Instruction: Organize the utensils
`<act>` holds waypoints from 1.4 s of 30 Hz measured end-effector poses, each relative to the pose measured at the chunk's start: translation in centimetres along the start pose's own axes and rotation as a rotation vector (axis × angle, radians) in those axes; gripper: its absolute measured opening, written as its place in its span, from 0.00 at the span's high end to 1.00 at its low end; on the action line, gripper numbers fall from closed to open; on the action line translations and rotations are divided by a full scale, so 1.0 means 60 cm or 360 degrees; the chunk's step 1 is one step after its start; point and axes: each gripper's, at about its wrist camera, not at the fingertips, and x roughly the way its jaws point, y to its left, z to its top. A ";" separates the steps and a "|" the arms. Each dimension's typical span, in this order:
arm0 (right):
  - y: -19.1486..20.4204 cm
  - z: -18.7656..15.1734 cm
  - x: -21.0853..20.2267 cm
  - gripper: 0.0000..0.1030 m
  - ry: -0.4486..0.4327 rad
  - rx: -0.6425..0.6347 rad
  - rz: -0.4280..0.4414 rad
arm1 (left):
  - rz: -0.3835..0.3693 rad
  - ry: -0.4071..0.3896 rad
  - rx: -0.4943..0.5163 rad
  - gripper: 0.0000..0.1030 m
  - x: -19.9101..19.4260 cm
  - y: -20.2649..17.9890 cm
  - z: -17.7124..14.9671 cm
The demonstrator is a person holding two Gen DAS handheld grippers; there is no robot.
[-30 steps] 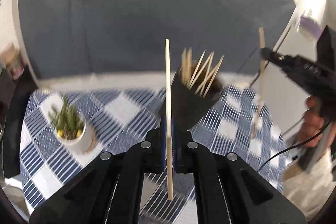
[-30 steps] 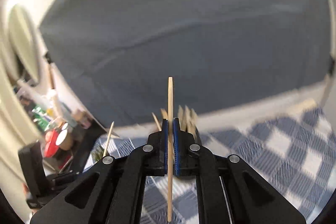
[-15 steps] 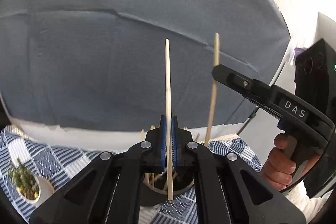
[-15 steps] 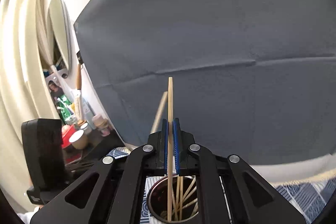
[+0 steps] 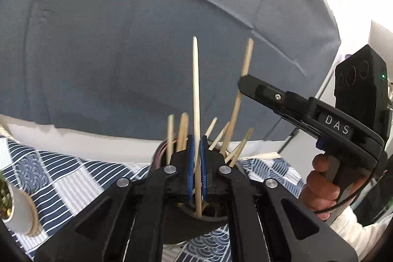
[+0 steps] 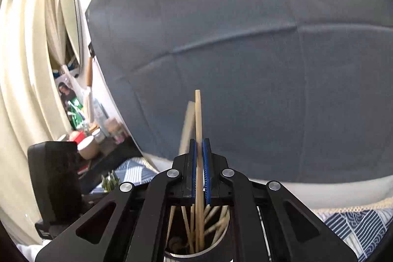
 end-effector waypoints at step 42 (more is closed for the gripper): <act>0.398 -0.217 -0.507 0.08 0.0014 0.0026 -0.0845 | 0.0505 0.0035 0.0394 0.06 -0.576 -0.222 -0.173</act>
